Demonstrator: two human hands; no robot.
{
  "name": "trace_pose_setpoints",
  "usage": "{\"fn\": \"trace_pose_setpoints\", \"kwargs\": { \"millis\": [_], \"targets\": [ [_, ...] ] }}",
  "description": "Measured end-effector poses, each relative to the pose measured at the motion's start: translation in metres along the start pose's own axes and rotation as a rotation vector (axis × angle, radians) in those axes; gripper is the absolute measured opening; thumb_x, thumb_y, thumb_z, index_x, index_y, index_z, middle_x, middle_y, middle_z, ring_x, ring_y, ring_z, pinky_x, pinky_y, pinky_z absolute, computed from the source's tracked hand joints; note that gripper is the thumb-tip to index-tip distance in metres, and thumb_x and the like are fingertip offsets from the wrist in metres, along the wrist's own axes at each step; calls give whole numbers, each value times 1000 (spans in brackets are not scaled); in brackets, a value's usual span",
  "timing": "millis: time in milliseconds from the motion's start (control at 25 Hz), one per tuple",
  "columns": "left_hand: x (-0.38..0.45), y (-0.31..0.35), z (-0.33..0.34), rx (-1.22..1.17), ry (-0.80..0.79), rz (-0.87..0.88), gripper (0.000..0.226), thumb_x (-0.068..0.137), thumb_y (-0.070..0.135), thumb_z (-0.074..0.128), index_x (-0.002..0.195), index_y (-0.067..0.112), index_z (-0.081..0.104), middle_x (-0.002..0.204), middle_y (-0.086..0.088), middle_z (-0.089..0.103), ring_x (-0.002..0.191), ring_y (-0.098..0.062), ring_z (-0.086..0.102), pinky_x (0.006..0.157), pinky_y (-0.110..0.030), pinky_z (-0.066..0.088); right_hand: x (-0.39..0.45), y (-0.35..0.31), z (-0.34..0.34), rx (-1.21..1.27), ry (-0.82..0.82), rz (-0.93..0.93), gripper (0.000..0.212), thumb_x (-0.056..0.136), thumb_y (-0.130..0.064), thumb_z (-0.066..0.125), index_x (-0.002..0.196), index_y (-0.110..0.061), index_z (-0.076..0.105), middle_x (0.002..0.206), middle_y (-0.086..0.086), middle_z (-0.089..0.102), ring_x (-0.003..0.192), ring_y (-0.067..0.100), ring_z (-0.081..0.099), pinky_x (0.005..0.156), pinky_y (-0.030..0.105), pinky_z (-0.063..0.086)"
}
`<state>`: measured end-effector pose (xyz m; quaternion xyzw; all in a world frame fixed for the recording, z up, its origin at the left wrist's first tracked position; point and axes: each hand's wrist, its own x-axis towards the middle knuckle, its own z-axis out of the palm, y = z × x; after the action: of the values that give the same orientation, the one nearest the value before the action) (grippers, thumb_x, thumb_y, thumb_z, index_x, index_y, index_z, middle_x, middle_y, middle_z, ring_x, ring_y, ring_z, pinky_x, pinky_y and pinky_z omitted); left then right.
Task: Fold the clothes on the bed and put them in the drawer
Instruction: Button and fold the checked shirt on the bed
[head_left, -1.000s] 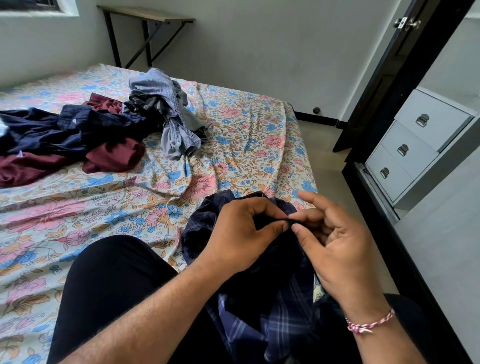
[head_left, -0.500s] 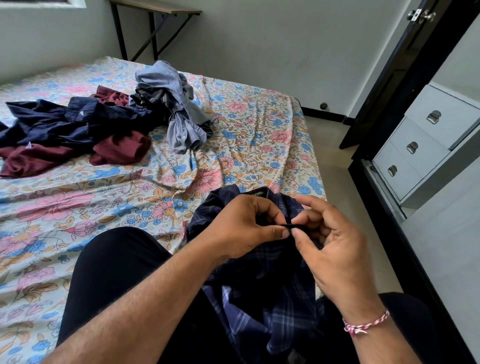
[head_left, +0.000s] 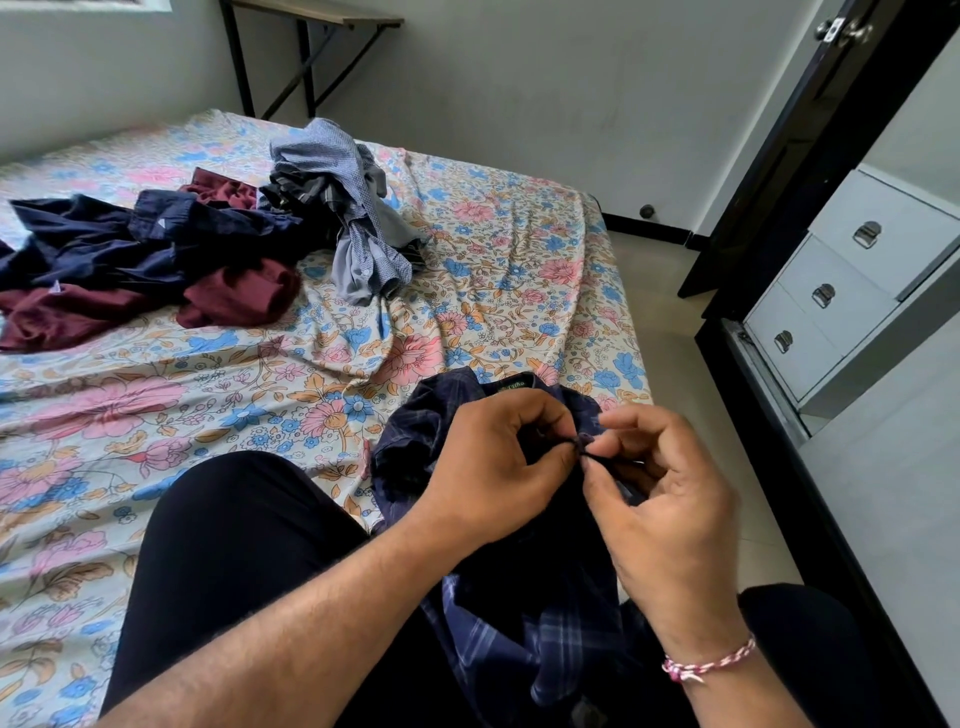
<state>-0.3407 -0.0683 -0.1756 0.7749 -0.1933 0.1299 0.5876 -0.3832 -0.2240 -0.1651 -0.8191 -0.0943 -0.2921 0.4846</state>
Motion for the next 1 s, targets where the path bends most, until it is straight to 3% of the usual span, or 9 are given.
{"fn": "trace_pose_setpoints", "kwargs": {
  "millis": [160,280,360,480,560,680,800,920,1000],
  "targets": [
    [4,-4,-4,139,48,178,13,82,8,76,90,16,69,84,12,64,75,-7,62,68,-27,51,7,7,-1,-53,-70,37,29,88,-5,78,106,-28,76,90,-13,71,88,10,69,81,20,55],
    [17,-11,-31,385,-65,330,11,91,32,76,96,24,71,95,13,63,79,-13,64,67,-34,52,14,12,-4,-12,-272,261,14,94,-28,74,80,-31,77,70,-7,72,63,13,65,60,31,53],
    [27,-19,-56,494,-211,311,18,92,48,74,96,30,73,95,16,65,79,-8,65,67,-32,53,19,18,-9,18,-295,332,24,88,-40,75,70,-24,73,57,-4,63,53,11,53,54,28,45],
    [34,-28,-88,516,-326,203,13,89,41,80,94,30,75,88,21,68,79,1,64,69,-28,52,26,23,-19,217,-370,400,17,83,-33,75,77,-17,76,68,-2,68,66,10,60,67,26,51],
    [36,-31,-101,487,-279,177,7,90,30,82,95,27,78,88,22,69,82,1,67,73,-29,55,30,25,-25,356,-404,472,11,80,-23,77,81,-12,77,76,8,74,71,16,67,72,28,57],
    [36,-34,-113,462,-219,177,10,93,23,78,102,27,79,96,19,69,88,-2,68,77,-29,55,35,26,-34,337,-396,482,15,74,-22,81,81,-9,76,80,15,73,76,21,68,75,30,58],
    [35,-38,-116,529,-35,179,14,92,19,80,105,25,81,100,15,75,89,-2,70,80,-29,57,37,22,-41,250,-403,477,28,70,-34,89,76,-10,75,85,25,71,79,23,65,81,39,53],
    [34,-34,-110,580,145,184,17,90,16,81,106,23,82,98,11,80,87,-1,71,81,-14,51,35,16,-46,278,-347,493,55,58,-57,92,82,-10,77,93,28,72,85,28,67,88,44,56],
    [34,-34,-107,594,213,210,23,92,11,79,113,21,81,102,4,80,89,-10,74,84,-19,52,34,8,-48,374,-315,517,60,54,-56,94,90,-11,79,100,26,74,92,30,69,94,42,57]
  ]
}}
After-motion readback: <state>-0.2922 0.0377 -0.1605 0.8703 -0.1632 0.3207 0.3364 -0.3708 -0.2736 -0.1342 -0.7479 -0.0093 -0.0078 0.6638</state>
